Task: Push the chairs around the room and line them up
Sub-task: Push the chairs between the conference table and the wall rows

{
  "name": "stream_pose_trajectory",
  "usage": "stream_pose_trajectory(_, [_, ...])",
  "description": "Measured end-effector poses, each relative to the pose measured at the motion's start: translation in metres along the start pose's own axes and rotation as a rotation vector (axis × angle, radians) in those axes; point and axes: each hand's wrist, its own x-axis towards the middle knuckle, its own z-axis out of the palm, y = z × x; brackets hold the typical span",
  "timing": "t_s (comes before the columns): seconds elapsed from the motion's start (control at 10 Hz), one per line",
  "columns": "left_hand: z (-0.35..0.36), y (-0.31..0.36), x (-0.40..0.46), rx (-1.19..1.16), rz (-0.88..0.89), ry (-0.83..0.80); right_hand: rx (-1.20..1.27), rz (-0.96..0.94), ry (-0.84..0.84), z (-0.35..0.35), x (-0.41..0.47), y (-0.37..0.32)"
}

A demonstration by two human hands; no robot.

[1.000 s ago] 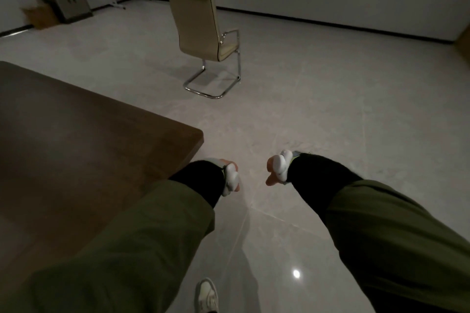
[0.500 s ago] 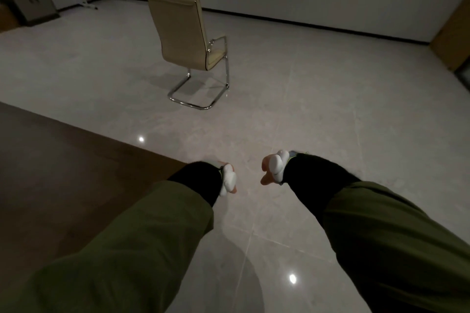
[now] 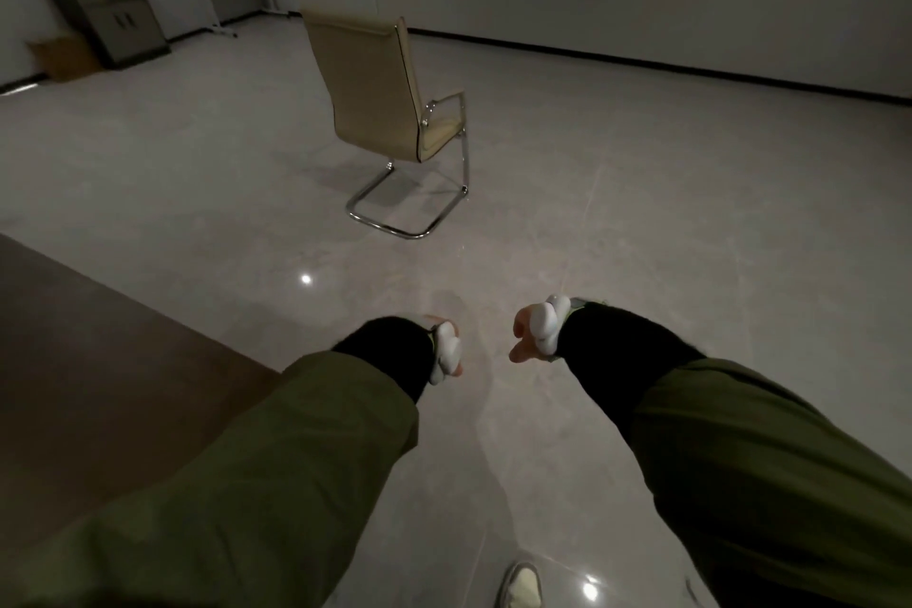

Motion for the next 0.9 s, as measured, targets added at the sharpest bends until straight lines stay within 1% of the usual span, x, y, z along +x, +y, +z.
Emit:
stream_pose_trajectory(0.1, [-0.014, 0.017, 0.039, -0.036, -0.041, 0.055, -0.014, -0.043, 0.005, -0.019, 0.031, 0.030])
stream_pose_trajectory(0.2, [-0.040, 0.046, 0.076, 0.035, -0.034, 0.037, 0.023, -0.104, -0.003, -0.039, 0.052, 0.060])
stream_pose_trajectory(0.3, [-0.056, 0.071, 0.094, 0.025, -0.021, 0.067, 0.026, -0.128, -0.004, -0.050, 0.078, 0.088])
stream_pose_trajectory(0.5, [-0.085, 0.103, 0.136, 0.066, 0.004, 0.070, 0.042, -0.069, -0.030, -0.068, 0.114, 0.123])
stream_pose_trajectory(0.7, [-0.107, 0.105, 0.183, 0.074, 0.020, 0.041, 0.082, -0.065, -0.058, -0.083, 0.162, 0.143])
stream_pose_trajectory(0.8, [-0.121, 0.097, 0.207, 0.041, 0.024, 0.036, 0.138, -0.061, -0.029, -0.097, 0.188, 0.142])
stream_pose_trajectory(0.9, [-0.139, 0.085, 0.235, 0.018, 0.030, 0.039, 0.137, -0.049, -0.044, -0.112, 0.223, 0.134])
